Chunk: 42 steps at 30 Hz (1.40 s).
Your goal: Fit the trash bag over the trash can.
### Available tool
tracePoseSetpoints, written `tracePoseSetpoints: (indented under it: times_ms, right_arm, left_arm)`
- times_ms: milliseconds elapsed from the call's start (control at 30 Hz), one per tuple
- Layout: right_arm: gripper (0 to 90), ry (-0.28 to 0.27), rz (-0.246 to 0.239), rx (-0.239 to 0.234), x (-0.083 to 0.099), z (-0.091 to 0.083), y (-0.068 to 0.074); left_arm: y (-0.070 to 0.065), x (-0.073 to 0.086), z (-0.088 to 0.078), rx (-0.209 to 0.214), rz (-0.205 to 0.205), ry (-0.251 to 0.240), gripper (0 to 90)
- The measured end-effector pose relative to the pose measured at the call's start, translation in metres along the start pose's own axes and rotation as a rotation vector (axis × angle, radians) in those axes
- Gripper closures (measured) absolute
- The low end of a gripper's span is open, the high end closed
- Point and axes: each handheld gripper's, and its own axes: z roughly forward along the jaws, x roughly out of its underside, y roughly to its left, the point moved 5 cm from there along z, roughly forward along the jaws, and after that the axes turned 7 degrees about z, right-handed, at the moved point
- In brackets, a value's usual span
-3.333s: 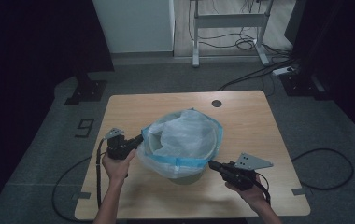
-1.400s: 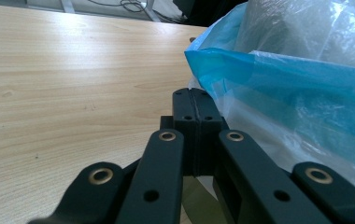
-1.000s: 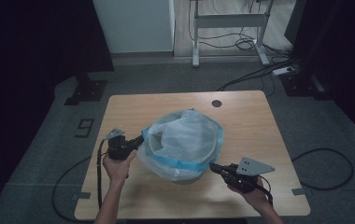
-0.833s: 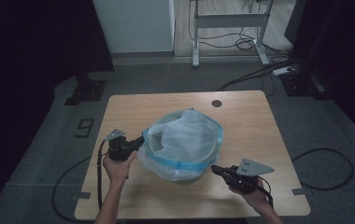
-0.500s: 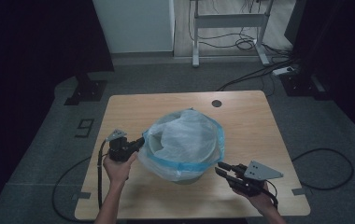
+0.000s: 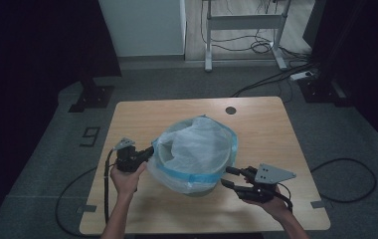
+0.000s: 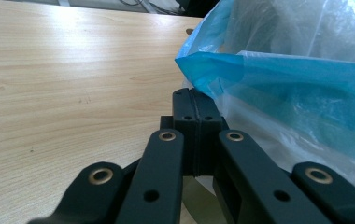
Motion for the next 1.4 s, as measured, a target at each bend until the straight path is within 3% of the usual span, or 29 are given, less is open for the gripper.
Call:
tracePoseSetpoints:
  times_ms: [200,400,567,633,700,800,967,1100,1267,1400]
  right_arm:
    - [52.4,-0.016,-0.023,-0.013,-0.008,-0.001,0.004]
    - [53.1,0.008,-0.019,-0.025,-0.006,0.002,0.005]
    - [62.5,0.033,-0.025,-0.020,0.004,0.010,0.007]
    - [69.4,0.038,-0.029,-0.011,0.007,0.013,0.007]
    - [81.9,0.038,-0.037,0.004,0.007,0.015,0.008]
    - [88.2,0.033,-0.043,-0.002,0.007,0.016,0.009]
    - [89.1,0.035,-0.018,-0.013,0.011,0.015,0.007]
    - [89.1,0.089,0.005,-0.014,0.029,0.014,0.002]
    - [89.1,0.169,0.058,0.023,0.054,0.016,-0.010]
    - [89.1,0.212,0.071,0.053,0.064,0.020,-0.016]
  left_arm:
    - [0.000,0.000,-0.001,-0.002,-0.001,-0.003,89.8]
    - [-0.001,0.000,0.000,0.000,-0.001,-0.001,89.8]
    - [-0.001,0.000,0.000,0.001,-0.001,0.000,89.8]
    - [-0.001,0.000,0.000,0.000,-0.002,-0.002,89.8]
    - [-0.001,0.000,-0.001,0.000,-0.002,-0.003,89.8]
    - [-0.001,0.000,-0.001,0.000,-0.001,-0.004,89.8]
    - [-0.002,0.000,-0.002,0.000,0.002,0.000,89.9]
    - [-0.003,0.002,-0.003,-0.002,0.012,0.015,89.9]
    - [-0.001,0.010,-0.002,0.004,-0.007,0.041,89.9]
    - [0.000,0.017,-0.001,0.005,-0.014,0.067,89.9]
